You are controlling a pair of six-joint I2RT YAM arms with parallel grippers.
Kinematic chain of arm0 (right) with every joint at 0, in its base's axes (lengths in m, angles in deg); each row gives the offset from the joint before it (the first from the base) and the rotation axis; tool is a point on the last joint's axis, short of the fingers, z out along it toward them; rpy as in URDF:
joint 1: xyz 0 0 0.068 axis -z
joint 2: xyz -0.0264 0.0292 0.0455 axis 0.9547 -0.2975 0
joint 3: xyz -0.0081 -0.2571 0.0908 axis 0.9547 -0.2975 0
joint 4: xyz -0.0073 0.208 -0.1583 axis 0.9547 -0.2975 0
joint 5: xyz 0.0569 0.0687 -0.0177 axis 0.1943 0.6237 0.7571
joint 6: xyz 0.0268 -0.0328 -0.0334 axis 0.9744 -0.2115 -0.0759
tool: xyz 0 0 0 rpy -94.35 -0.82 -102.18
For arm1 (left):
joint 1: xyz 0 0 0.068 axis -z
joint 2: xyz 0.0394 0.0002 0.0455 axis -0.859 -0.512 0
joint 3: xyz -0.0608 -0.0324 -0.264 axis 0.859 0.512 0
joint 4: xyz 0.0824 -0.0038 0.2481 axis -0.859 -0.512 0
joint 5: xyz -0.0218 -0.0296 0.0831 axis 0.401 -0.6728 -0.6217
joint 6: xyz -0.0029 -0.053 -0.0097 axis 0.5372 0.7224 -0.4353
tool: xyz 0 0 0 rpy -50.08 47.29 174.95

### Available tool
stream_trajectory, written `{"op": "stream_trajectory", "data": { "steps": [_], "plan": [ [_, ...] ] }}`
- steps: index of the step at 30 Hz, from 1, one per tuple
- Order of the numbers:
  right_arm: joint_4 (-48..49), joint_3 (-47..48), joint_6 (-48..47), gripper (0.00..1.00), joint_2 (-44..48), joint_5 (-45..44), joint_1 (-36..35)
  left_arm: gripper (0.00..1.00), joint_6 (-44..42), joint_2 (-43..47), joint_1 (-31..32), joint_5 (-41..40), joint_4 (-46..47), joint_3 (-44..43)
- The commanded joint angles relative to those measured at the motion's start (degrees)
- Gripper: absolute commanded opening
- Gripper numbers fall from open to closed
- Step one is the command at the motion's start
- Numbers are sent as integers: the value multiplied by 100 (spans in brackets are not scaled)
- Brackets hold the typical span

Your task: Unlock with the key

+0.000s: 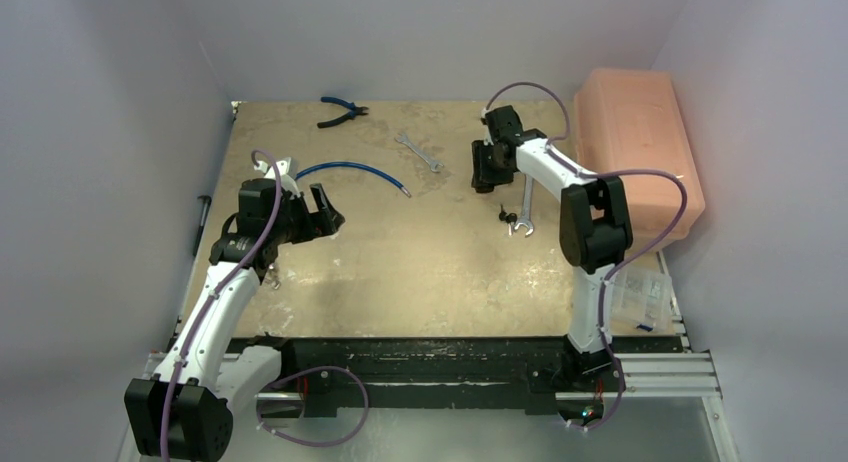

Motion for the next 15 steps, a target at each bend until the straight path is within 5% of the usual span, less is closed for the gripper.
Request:
{"op": "stream_trajectory", "data": {
  "steps": [1,15],
  "plan": [
    [172,-294,1835,1,1021,415,-40,86,-80,113,13,24,171,6],
    [1968,-2332,3791,0,2379,2091,-316,86,-69,195,23,69,181,12]
  ]
}}
